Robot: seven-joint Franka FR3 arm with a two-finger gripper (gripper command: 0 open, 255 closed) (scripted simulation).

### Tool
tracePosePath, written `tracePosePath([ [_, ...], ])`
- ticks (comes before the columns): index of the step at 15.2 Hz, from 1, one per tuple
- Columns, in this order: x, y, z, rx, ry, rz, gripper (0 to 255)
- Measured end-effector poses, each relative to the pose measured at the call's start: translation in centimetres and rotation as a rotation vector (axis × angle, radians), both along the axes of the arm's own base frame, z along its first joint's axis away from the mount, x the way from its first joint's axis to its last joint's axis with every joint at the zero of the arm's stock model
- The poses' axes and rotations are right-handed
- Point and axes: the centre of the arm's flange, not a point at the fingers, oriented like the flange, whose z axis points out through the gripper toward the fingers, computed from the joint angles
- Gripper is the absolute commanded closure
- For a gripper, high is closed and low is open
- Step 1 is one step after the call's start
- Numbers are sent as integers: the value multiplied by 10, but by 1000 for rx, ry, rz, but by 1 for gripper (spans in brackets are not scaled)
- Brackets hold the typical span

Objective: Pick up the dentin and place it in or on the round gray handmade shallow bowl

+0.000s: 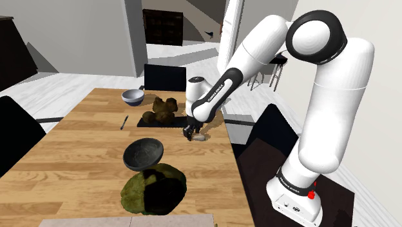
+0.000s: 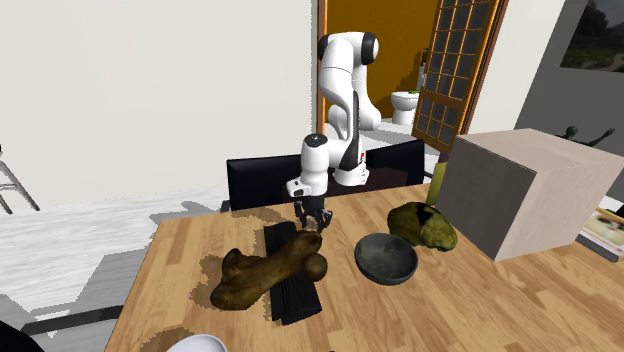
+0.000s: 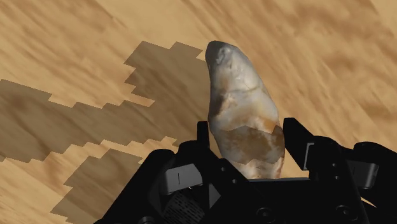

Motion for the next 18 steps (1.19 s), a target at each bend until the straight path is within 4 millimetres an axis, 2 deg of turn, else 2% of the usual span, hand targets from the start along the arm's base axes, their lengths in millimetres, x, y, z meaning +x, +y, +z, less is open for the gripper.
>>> tracePosePath([
  [8,0,0,0,0,0,0,255],
  [18,-1,0,47,0,0,0,255],
])
